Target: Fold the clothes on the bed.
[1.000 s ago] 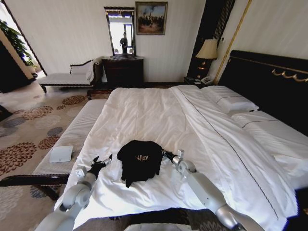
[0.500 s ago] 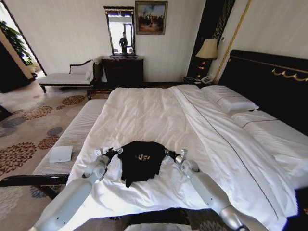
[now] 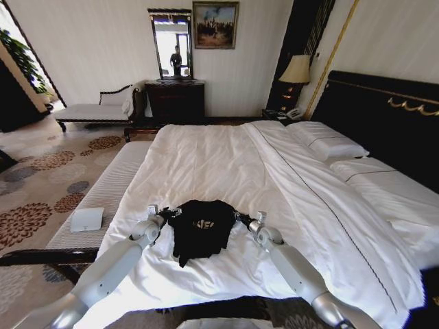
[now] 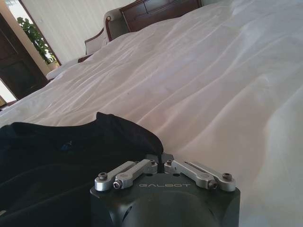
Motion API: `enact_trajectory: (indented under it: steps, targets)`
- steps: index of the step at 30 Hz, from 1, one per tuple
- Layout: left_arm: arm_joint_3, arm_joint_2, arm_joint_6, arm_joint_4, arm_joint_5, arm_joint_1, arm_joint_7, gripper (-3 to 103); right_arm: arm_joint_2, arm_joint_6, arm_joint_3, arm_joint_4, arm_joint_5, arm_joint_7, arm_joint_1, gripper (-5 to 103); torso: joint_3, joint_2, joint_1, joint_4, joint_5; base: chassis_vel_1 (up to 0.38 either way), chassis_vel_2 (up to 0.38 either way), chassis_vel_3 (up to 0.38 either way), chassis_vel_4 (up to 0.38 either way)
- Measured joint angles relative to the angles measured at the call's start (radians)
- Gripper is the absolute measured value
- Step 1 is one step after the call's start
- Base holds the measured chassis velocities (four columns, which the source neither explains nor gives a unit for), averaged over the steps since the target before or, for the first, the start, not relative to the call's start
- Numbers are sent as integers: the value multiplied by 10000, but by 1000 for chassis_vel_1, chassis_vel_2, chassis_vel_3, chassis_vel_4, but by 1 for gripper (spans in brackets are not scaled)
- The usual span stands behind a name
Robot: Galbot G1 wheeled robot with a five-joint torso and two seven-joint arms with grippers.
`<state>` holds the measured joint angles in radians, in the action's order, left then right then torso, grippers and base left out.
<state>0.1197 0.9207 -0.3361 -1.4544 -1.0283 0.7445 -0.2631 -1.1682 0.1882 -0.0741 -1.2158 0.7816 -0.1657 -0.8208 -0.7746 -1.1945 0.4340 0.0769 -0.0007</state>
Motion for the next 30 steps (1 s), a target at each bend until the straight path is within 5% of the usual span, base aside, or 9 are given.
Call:
enact_trajectory:
  steps: [11,12,16,19,30]
  targets:
    - [279,-27,-177,-19,-117,-85,-95,39,53,-36,-179,-88,-34,-1,-178,1,1,-1,-1,0,0,0,0,0,0]
    - [293,-14,-172,-42,-119,-45,-98,28,59,-38,-193,-95,-31,-2,-180,1,0,-1,-1,-1,0,0,0,0,0]
    - [294,21,-154,-50,-119,11,-108,23,56,-40,-208,-119,-17,-2,-184,1,1,-1,-1,-1,0,0,0,0,0]
    - [234,75,-86,-115,-117,91,-126,7,43,-41,-239,-213,-12,17,-249,1,0,-1,0,0,0,0,0,0,0]
    - [-94,-102,22,-560,-136,322,-174,2,181,-36,-405,-696,45,123,-496,1,0,-1,0,0,0,0,0,0,0]
